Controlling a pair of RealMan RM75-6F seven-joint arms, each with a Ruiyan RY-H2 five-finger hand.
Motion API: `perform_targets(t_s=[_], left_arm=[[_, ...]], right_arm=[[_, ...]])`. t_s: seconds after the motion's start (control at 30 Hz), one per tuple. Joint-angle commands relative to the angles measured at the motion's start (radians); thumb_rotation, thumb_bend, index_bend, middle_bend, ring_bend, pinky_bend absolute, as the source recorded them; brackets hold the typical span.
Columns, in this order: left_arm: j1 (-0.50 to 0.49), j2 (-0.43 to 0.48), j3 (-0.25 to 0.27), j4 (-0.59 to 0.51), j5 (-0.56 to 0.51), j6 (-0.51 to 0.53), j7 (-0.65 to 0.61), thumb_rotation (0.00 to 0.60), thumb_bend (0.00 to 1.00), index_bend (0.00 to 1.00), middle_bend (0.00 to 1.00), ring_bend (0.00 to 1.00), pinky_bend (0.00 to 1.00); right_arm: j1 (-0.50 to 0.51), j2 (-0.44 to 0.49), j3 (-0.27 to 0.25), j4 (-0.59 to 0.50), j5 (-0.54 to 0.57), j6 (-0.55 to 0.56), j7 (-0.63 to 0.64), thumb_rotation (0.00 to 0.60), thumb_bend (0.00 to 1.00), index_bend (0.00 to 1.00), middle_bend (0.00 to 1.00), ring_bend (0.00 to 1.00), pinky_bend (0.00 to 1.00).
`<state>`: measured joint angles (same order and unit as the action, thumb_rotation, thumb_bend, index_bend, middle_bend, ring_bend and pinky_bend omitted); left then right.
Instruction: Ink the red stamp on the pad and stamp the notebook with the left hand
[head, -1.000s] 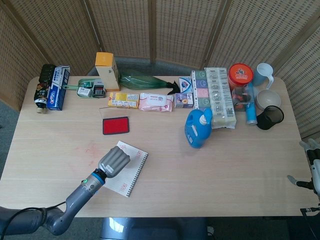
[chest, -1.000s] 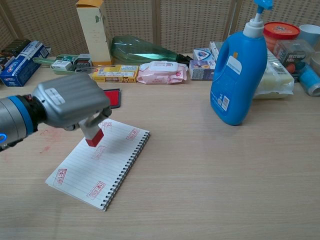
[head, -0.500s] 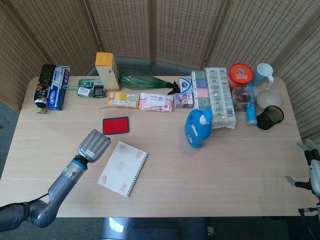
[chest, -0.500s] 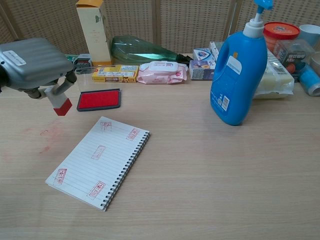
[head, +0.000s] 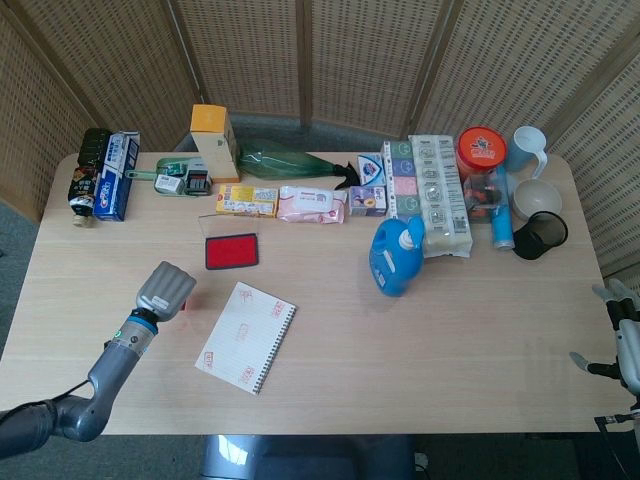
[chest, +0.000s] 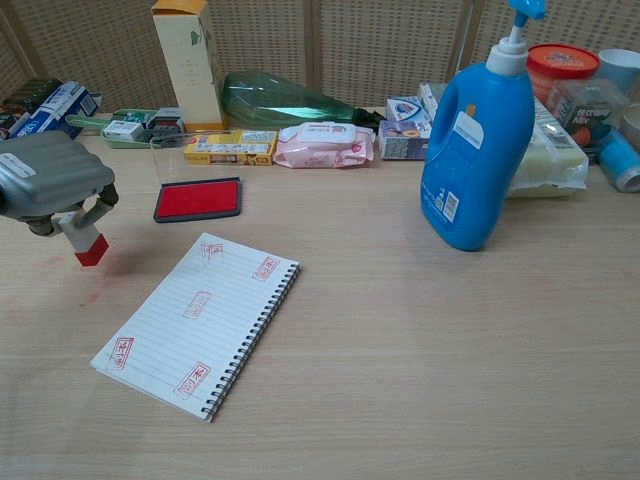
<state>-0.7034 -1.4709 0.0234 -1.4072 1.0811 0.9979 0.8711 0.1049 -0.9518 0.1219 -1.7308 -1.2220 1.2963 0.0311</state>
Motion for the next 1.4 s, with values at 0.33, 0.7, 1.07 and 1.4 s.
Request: perform_targets(t_s=[0.33, 0.7, 1.07, 1.4], left_arm=[[0.003, -0.017, 0.001, 0.01, -0.028, -0.013, 0.02, 0.6, 0.34, 0.65, 1.0, 1.0, 1.0], [-0.012, -0.018, -0.005, -0.034, -0.086, -0.006, 0.099, 0.6, 0.28, 0.56, 1.0, 1.0, 1.0], [-0.019, -0.013, -0.005, -0.062, -0.097, 0.026, 0.134, 0.6, 0.28, 0.55, 1.0, 1.0, 1.0], [0.063, 0.24, -0.032, -0.343, 0.047, 0.185, -0.067, 0.6, 0.27, 0.49, 1.0, 1.0, 1.0]], right_arm=[[0.0, 0.002, -0.001, -0.001, -0.002, 0.0, 0.005, 0.6, 0.0, 0.1, 0.0, 0.0, 0.0], [-0.002, 0.01, -0.001, -0.001, -0.008, 0.0, 0.021, 0.6, 0.0, 0.1, 0.0, 0.0, 0.0], [-0.003, 0.013, -0.002, -0.003, -0.013, 0.001, 0.028, 0.6, 0.0, 0.1, 0.0, 0.0, 0.0], [-0.006, 0.017, -0.007, -0.014, -0.029, 0.009, 0.027, 0.6, 0.0, 0.1, 0.0, 0.0, 0.0]])
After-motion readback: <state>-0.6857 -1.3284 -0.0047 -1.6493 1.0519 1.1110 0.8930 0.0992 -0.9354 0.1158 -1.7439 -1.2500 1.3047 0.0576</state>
